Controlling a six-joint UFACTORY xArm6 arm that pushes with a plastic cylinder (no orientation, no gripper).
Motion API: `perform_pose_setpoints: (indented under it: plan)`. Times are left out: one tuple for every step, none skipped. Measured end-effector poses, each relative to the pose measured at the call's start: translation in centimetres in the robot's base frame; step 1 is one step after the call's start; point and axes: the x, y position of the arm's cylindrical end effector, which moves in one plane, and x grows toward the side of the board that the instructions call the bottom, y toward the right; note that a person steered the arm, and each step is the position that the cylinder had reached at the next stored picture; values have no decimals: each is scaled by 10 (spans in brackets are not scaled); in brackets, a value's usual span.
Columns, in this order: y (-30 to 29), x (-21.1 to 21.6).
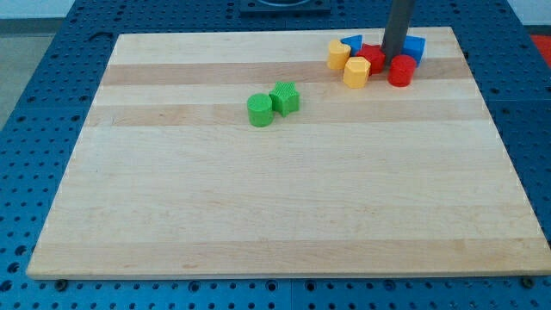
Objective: Nudge blue cube left a bit
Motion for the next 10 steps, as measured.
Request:
perform_pose_setpoints:
  plan:
    - [0, -31]
    - [3, -58]
    - [3, -68]
    - [37, -83]
    - [102, -84]
    - [172, -73]
    - [176, -49]
    - [170, -18]
    - [148, -9]
    - [99, -14]
